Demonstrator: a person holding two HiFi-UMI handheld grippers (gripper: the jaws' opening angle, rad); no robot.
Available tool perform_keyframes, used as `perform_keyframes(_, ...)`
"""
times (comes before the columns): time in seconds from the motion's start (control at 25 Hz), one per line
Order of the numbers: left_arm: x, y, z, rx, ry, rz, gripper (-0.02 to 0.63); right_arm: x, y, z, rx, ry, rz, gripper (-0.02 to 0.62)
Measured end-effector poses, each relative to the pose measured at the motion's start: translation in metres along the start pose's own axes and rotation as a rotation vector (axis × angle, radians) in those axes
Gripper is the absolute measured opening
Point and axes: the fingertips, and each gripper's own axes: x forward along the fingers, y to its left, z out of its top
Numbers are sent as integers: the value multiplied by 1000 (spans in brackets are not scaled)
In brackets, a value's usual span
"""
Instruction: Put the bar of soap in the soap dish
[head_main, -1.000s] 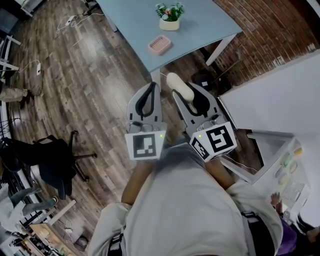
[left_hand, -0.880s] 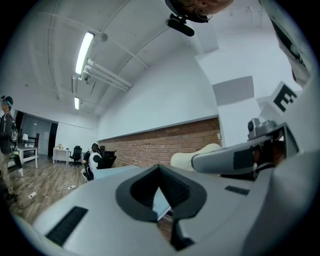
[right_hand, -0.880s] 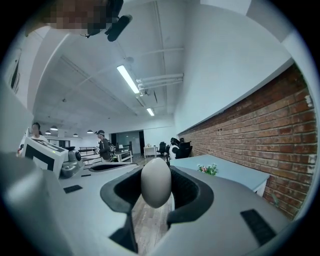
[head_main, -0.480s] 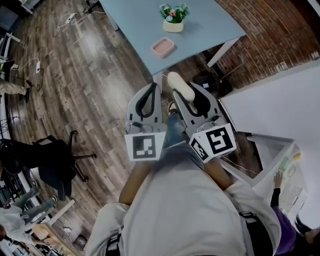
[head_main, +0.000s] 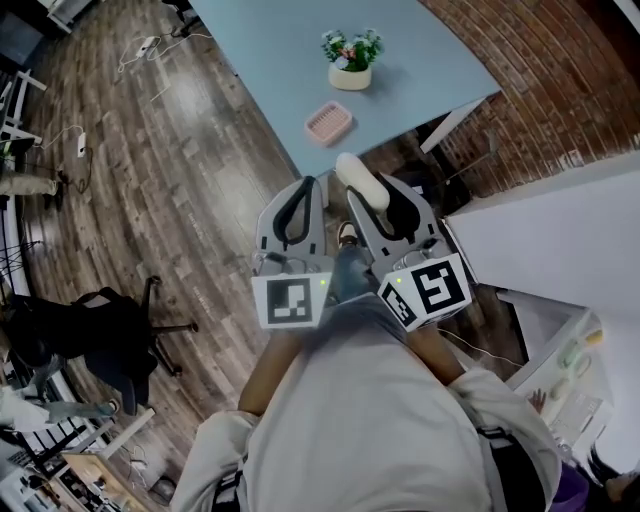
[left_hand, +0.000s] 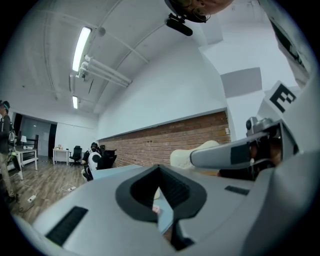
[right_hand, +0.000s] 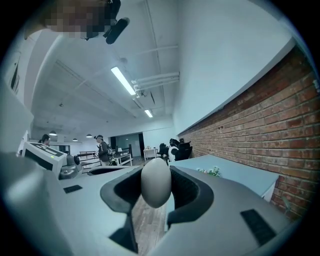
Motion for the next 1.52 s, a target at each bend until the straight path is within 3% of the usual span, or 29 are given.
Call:
perform_keyframes(0.36,80,11,5,3,-1,-10,3,54,-54,10,9,3,9,160)
perform_keyframes(0.84,155,33,-5,-14,38,52,3,111,-111,16,19,23,62,160)
perform_keyframes(1.32,173,69,-25,-30,94,151,3,145,-126,3,49,71,133,160)
perform_keyframes(1.52,180,90,-41,-20,116,157,3,163,-124,-16,48,113,154,160)
